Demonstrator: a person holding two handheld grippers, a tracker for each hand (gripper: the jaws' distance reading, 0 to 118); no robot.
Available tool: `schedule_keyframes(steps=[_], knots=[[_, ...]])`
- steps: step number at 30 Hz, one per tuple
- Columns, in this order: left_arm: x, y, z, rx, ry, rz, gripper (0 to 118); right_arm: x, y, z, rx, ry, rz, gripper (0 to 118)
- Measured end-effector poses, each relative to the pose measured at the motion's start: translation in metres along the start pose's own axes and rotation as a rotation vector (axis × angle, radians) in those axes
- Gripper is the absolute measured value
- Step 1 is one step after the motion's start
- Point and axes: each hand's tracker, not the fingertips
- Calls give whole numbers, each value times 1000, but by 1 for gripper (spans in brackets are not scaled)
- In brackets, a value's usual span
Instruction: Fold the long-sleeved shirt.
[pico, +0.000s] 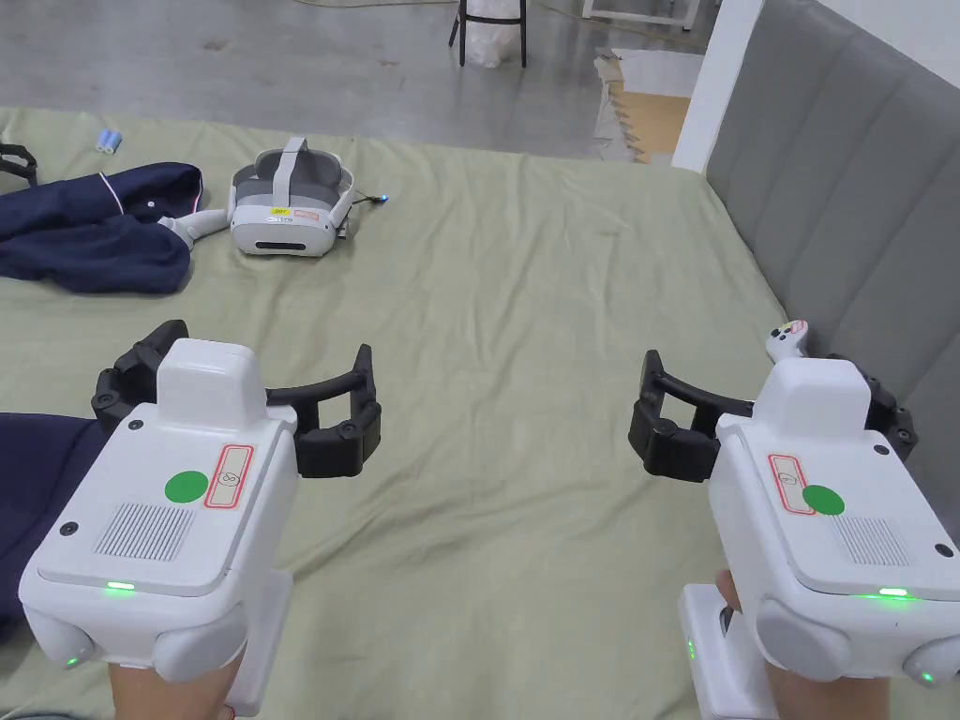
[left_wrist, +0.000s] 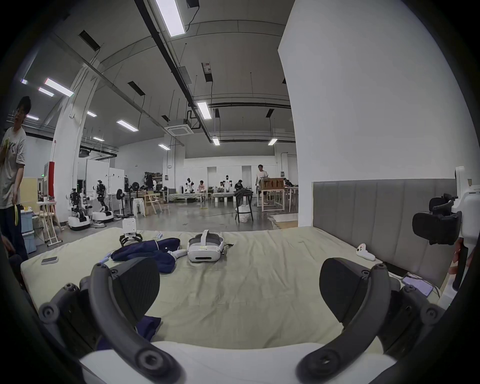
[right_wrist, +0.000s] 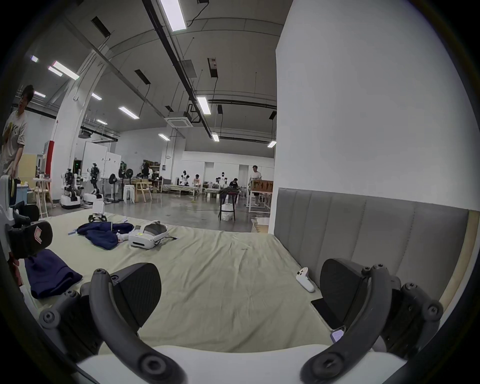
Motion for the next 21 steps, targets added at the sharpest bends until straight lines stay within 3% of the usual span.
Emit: schedule_keyframes(steps=[3, 8, 13, 16, 21], knots=[[0, 0, 0, 3, 0, -1, 111, 3, 3, -2, -25, 41, -69, 118], [0, 1, 1, 5, 3, 6, 111, 4, 8, -1, -95, 78, -68, 118], [0, 1, 2, 5, 3, 12, 111, 2, 13, 0, -198, -50, -141, 118], [0, 1, 2, 4, 6, 15, 111, 6, 19, -3, -261, -45, -212, 118], [1, 1, 2, 4, 5, 22, 111, 7, 20, -1, -240, -60, -173, 118]])
